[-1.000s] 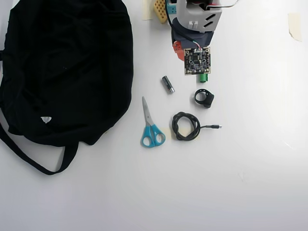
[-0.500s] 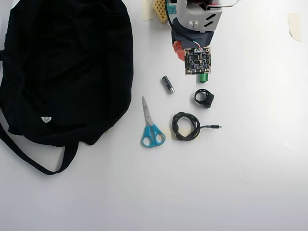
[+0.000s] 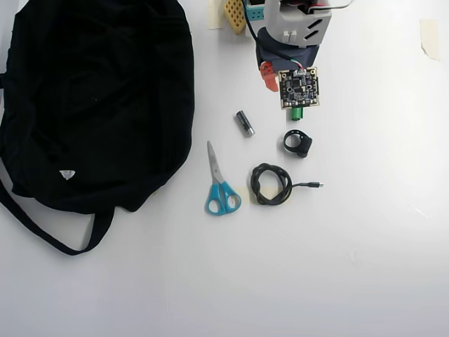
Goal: Put the green marker into the black bag
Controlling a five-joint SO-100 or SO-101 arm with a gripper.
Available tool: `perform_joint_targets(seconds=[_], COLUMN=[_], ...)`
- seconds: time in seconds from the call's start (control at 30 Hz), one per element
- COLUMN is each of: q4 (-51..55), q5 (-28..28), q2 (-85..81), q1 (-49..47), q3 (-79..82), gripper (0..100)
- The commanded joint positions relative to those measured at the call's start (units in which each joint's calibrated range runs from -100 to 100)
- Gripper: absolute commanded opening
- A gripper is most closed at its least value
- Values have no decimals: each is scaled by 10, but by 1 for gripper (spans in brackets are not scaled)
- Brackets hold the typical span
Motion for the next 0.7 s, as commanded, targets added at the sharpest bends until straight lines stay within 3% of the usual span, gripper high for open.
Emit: perform_joint_targets(seconds=[0.0, 0.67], q4=[-4, -1], q5=[-6, -108], q2=[-10, -17], q1=[-6, -114], q3=[15, 46], gripper=[3, 3])
